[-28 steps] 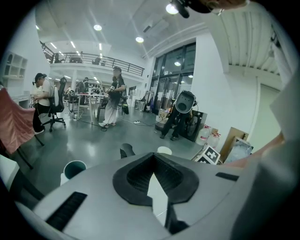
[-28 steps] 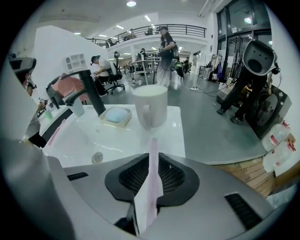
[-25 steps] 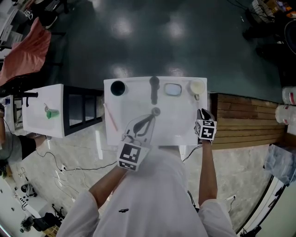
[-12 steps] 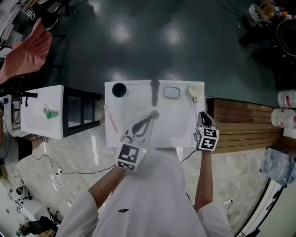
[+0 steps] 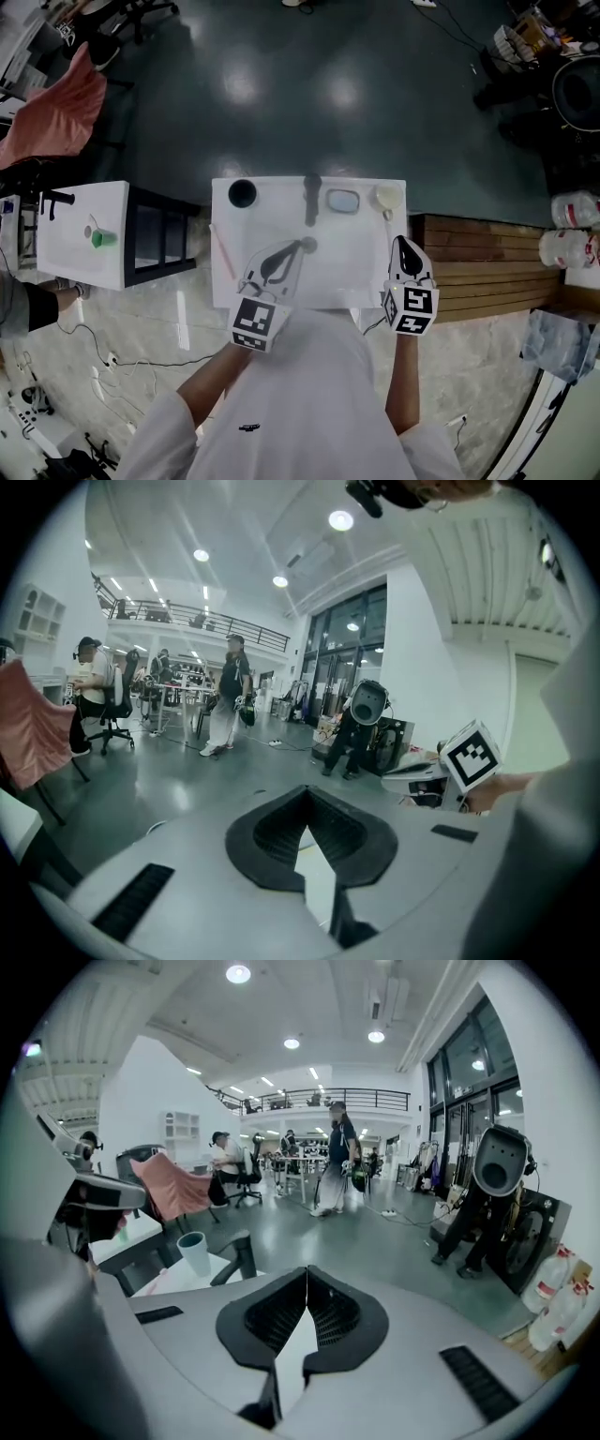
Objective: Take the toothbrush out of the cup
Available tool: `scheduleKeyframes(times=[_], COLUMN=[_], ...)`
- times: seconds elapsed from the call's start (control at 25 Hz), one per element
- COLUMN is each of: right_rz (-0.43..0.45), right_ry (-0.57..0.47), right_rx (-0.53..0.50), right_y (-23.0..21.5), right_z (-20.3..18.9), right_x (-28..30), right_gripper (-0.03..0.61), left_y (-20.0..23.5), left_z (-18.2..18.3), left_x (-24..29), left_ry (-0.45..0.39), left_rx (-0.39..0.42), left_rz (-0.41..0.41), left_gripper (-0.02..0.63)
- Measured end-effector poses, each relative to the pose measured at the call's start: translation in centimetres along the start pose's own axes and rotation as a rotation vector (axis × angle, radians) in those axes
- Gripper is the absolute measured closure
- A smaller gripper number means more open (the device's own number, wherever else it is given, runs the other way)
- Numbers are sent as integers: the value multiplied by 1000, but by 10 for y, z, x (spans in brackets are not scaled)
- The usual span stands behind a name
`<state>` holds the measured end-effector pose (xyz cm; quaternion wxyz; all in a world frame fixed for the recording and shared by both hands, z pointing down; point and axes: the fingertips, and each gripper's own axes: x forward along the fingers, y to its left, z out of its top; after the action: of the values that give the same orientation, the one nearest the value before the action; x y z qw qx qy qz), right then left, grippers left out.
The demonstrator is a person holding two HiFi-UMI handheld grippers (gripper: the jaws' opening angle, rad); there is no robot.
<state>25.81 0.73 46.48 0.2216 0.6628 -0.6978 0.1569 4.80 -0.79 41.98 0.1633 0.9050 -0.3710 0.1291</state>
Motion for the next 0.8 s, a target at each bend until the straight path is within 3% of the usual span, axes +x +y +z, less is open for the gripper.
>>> scheduleKeyframes(times=[0.28,0.48,0.8], right_rz=[16,75,93], right_ry=[-159,-255,-400], right_rx=[10,26,71], right_y=[31,48,72], right_z=[56,89,109], right_x=[-30,-47,-68], right_gripper=[578,578,578], left_y=[8,13,24], left_z=[7,9,24], left_x=[-13,-24,-41], left_ry=[-33,-38,-80], left_rx=[-13,-12,-13], left_rz=[24,52,93], left_gripper=[612,611,611])
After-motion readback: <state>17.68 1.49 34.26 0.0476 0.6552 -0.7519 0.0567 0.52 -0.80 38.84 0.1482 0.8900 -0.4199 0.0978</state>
